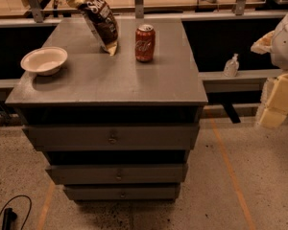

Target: Place coke can into paper bowl

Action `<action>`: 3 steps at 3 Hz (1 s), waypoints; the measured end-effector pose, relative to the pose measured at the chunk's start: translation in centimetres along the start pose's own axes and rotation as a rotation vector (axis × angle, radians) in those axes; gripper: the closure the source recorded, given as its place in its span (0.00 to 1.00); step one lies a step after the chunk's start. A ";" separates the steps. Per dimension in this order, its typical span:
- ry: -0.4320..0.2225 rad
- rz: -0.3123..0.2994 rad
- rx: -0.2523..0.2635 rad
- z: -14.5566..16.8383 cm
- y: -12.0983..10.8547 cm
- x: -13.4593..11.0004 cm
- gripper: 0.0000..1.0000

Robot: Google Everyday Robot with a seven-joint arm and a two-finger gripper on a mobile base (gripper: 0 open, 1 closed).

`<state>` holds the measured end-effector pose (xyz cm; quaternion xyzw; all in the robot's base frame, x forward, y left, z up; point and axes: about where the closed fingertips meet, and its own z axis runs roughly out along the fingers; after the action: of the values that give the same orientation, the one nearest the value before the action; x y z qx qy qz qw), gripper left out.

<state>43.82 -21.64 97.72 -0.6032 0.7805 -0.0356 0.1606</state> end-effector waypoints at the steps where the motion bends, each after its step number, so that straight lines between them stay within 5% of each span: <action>1: 0.000 0.000 0.000 0.0 0.0 0.0 0.00; 2: 0.005 0.002 0.032 0.4 -0.3 -0.7 0.00; 3: -0.097 0.046 0.055 2.5 -2.5 -2.0 0.00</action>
Offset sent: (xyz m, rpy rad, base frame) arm 0.0140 0.0139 -0.0087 -0.0299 -0.0503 -0.0210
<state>47.33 -20.07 96.43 -0.5813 0.7842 -0.0240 0.2155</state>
